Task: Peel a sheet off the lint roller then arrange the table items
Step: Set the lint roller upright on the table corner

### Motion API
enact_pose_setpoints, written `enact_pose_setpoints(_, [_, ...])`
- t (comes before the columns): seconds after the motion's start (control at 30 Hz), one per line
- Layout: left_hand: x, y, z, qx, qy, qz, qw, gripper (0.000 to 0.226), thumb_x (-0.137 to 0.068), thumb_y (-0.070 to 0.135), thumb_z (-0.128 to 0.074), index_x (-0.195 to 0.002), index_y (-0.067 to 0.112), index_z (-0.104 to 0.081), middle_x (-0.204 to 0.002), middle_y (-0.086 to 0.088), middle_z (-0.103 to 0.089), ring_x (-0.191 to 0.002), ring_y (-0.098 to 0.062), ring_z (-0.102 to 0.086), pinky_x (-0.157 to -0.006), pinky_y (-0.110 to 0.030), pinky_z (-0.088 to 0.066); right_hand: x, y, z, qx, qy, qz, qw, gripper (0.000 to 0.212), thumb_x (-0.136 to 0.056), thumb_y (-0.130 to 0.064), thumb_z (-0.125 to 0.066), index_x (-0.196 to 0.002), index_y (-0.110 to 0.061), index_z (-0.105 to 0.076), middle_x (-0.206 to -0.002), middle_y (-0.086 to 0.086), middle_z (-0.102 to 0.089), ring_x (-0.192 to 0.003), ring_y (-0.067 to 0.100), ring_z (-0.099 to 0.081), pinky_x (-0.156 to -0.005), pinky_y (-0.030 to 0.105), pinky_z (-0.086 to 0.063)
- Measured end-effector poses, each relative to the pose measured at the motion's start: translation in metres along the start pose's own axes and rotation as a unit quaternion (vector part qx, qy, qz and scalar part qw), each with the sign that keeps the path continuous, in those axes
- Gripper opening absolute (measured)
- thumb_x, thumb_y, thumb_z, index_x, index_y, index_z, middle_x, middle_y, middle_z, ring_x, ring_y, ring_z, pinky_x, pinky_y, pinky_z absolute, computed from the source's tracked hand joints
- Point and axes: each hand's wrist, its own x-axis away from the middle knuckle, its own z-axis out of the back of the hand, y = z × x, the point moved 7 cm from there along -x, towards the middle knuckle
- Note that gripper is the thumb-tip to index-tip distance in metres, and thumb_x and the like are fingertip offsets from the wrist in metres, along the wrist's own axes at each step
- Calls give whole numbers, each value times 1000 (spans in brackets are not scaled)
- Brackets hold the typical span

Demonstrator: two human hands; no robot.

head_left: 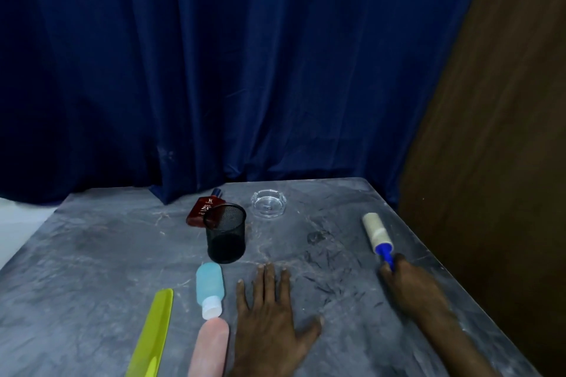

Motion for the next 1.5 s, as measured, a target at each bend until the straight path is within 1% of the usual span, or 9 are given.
enact_pose_setpoints(0.17, [-1,-2,-2,8,11,-1,1000,117,-76,97,-11,-170,30,4,-179,-4,12,-165,-26,16,-125,-61,18,-2,46,23,57,24,-55,997,37,-106,-47,-40,-114,-16,-58,-78,-3,-56,-73,16,-60,-70,35,-51])
enact_pose_setpoints(0.27, [2,2,3,5,27,-18,999,111,-81,92,-32,-164,19,-39,-172,-14,-31,-160,-36,-28,-123,-61,-5,0,69,29,71,37,-93,992,42,-105,-49,-44,-113,-12,-61,-73,-3,-53,-65,15,-56,-59,33,-41])
enact_pose_setpoints(0.37, [3,5,3,8,41,-31,999,105,-83,88,-40,-157,13,-51,-165,-17,-45,-154,-38,-41,-119,-62,-12,-1,71,28,75,35,-105,991,47,-103,-52,-45,-116,-9,-60,-92,15,-68,-87,35,-69,-72,39,-50])
enact_pose_setpoints(0.47, [4,4,3,2,40,-35,999,105,-87,87,-37,-162,13,-42,-170,-17,-35,-159,-37,-31,-123,-62,-8,-3,53,22,84,42,-74,993,42,-103,-48,-48,-116,-10,-59,-101,21,-71,-92,39,-70,-73,40,-48])
enact_pose_setpoints(0.6, [4,3,0,-3,32,-31,999,107,-89,88,-27,-169,17,-21,-178,-13,-13,-165,-33,-8,-127,-62,2,-5,15,9,62,35,5,997,30,-103,-37,-54,-103,-7,-59,-76,13,-63,-75,38,-69,-65,40,-48])
enact_pose_setpoints(0.93, [3,4,-2,-14,21,-27,999,105,-90,86,-30,-169,18,-18,-178,-13,-13,-166,-32,-6,-128,-67,-3,12,-89,-43,78,8,123,989,46,-101,-56,-39,-132,-24,-53,-97,9,-76,-91,33,-73,-73,39,-52])
enact_pose_setpoints(1.1, [2,5,0,-43,-3,-19,999,114,-84,90,-29,-169,15,-18,-176,-18,-17,-165,-35,-11,-127,-70,-8,33,-125,-65,128,-13,189,974,60,-103,-60,-24,-153,-27,-36,-112,3,-75,-99,24,-73,-85,35,-53])
enact_pose_setpoints(1.27, [2,6,1,-31,6,-18,999,110,-84,87,-36,-166,13,-31,-172,-19,-30,-161,-38,-26,-124,-72,-22,33,-126,-62,126,-8,190,973,60,-104,-60,-22,-154,-27,-34,-112,3,-74,-99,23,-72,-84,35,-52])
enact_pose_setpoints(1.5, [3,1,-4,-33,15,-22,999,107,-89,89,-18,-170,22,-5,-180,-8,2,-166,-27,7,-129,-64,3,1,-74,-39,50,31,93,994,43,-103,-52,-42,-127,-20,-57,-92,9,-74,-84,33,-71,-67,37,-47])
